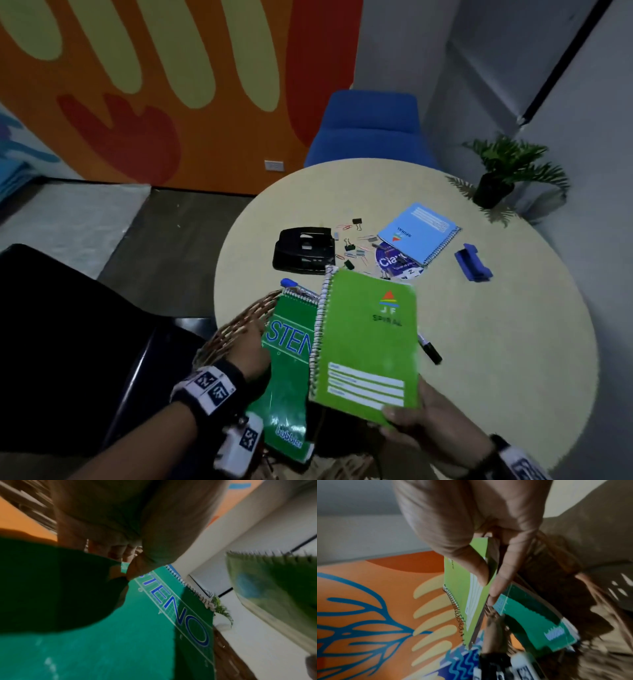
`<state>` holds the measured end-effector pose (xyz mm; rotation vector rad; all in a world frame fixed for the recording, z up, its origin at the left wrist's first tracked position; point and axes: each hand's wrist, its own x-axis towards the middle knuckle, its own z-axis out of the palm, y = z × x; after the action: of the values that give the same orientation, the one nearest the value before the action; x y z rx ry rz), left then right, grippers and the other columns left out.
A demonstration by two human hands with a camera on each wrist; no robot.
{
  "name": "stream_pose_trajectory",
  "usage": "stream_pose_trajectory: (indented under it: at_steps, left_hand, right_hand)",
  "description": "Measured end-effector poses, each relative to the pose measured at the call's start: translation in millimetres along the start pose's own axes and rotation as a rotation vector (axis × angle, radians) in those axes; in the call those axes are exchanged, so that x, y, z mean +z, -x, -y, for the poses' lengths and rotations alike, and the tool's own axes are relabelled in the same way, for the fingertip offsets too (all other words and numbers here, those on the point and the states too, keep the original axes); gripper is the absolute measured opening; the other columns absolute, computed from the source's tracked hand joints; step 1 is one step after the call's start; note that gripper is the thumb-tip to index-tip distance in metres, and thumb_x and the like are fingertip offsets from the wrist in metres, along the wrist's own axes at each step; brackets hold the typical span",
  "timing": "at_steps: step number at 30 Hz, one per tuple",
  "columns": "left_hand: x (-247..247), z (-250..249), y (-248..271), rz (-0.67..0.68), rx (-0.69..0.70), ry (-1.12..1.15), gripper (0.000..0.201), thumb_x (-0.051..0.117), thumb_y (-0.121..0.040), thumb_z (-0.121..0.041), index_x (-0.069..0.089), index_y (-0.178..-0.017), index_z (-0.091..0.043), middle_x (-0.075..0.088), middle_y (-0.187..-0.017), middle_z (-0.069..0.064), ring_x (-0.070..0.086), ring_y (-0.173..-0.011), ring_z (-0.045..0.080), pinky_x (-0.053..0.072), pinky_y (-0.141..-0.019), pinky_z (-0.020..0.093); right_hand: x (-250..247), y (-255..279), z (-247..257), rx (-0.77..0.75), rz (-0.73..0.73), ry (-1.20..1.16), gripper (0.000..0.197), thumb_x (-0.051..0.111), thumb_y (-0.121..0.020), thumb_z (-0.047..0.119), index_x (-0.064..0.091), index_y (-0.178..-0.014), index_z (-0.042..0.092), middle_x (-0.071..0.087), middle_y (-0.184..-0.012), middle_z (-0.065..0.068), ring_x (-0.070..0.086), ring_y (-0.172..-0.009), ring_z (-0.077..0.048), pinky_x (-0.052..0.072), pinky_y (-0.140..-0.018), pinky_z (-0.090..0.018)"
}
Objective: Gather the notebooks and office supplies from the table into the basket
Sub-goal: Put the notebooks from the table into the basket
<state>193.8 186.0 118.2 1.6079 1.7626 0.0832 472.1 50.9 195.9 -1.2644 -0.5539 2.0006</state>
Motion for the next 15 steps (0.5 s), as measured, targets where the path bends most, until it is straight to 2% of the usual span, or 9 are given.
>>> stream_pose_trajectory:
  at_steps: [2, 4, 5, 7, 8, 10, 13, 15]
  left_hand:
    - [1, 5, -2, -0.032, 0.037, -0.068, 0.063, 0.056, -0.08, -0.016, 0.037, -0.139, -0.018, 0.059, -0.131, 0.002, 0.057, -0.118, 0.018, 0.045, -0.099, 0.026]
    - [-3, 3, -2, -0.062, 0.092, -0.096, 0.058, 0.059, -0.079, -0.026, 0.041, -0.134, -0.026, 0.06, -0.131, -0.005, 0.059, -0.117, 0.015, 0.044, -0.101, 0.025]
    - [-4, 2, -2, -0.076, 0.103, -0.107, 0.053, 0.06, -0.081, -0.033, 0.044, -0.131, -0.027, 0.06, -0.131, -0.005, 0.059, -0.118, 0.016, 0.044, -0.102, 0.027]
    - [-12, -3, -1, -0.13, 0.198, -0.127, 0.057, 0.058, -0.079, -0.043, 0.044, -0.133, -0.032, 0.057, -0.135, -0.008, 0.056, -0.122, 0.015, 0.043, -0.106, 0.031]
    - [-14, 0, -7, -0.162, 0.249, -0.131, 0.059, 0.059, -0.078, -0.043, 0.043, -0.134, -0.036, 0.057, -0.136, -0.01, 0.056, -0.123, 0.013, 0.044, -0.106, 0.031]
    - [-18, 10, -19, -0.153, 0.289, -0.188, 0.057, 0.062, -0.076, -0.031, 0.049, -0.131, -0.036, 0.062, -0.13, -0.007, 0.059, -0.119, 0.015, 0.049, -0.1, 0.032]
    - [-21, 31, -43, -0.027, 0.189, -0.278, 0.06, 0.05, -0.072, -0.026, 0.05, -0.131, -0.038, 0.064, -0.128, -0.004, 0.06, -0.118, 0.017, 0.05, -0.098, 0.032]
    - [-29, 26, -40, 0.01, 0.136, -0.272, 0.056, 0.045, -0.07, -0.023, 0.058, -0.124, -0.03, 0.065, -0.127, -0.001, 0.06, -0.118, 0.019, 0.048, -0.1, 0.03]
  right_hand:
    - [13, -19, -19, 0.072, -0.009, 0.059, 0.07, 0.065, -0.077, -0.009, 0.044, -0.131, 0.032, 0.064, -0.127, -0.006, 0.067, -0.103, -0.024, 0.057, -0.07, -0.034]
    - [30, -35, -34, 0.144, -0.02, 0.106, 0.066, 0.055, -0.084, -0.012, 0.046, -0.131, 0.033, 0.061, -0.129, -0.008, 0.066, -0.101, -0.029, 0.058, -0.068, -0.036]
    - [35, -43, -38, 0.182, -0.024, 0.085, 0.063, 0.053, -0.085, -0.011, 0.047, -0.13, 0.032, 0.06, -0.13, -0.009, 0.064, -0.104, -0.033, 0.058, -0.07, -0.038]
    - [42, -50, -36, 0.255, 0.008, 0.015, 0.053, 0.051, -0.089, -0.007, 0.051, -0.128, 0.029, 0.06, -0.129, -0.011, 0.061, -0.109, -0.036, 0.057, -0.077, -0.046]
    - [44, -53, -34, 0.272, 0.037, 0.029, 0.046, 0.049, -0.091, -0.001, 0.052, -0.126, 0.028, 0.062, -0.127, -0.011, 0.062, -0.107, -0.036, 0.057, -0.081, -0.048]
    - [47, -59, -35, 0.324, 0.083, 0.078, 0.036, 0.05, -0.094, 0.015, 0.05, -0.126, 0.03, 0.063, -0.128, -0.01, 0.065, -0.098, -0.032, 0.057, -0.081, -0.046]
    - [49, -64, -34, 0.344, 0.061, 0.204, 0.03, 0.047, -0.096, 0.026, 0.049, -0.125, 0.028, 0.06, -0.13, -0.011, 0.064, -0.085, -0.024, 0.056, -0.075, -0.043]
    - [51, -71, -33, 0.313, -0.006, 0.377, 0.036, 0.054, -0.09, 0.032, 0.053, -0.123, 0.019, 0.061, -0.128, -0.013, 0.063, -0.089, -0.025, 0.052, -0.086, -0.046]
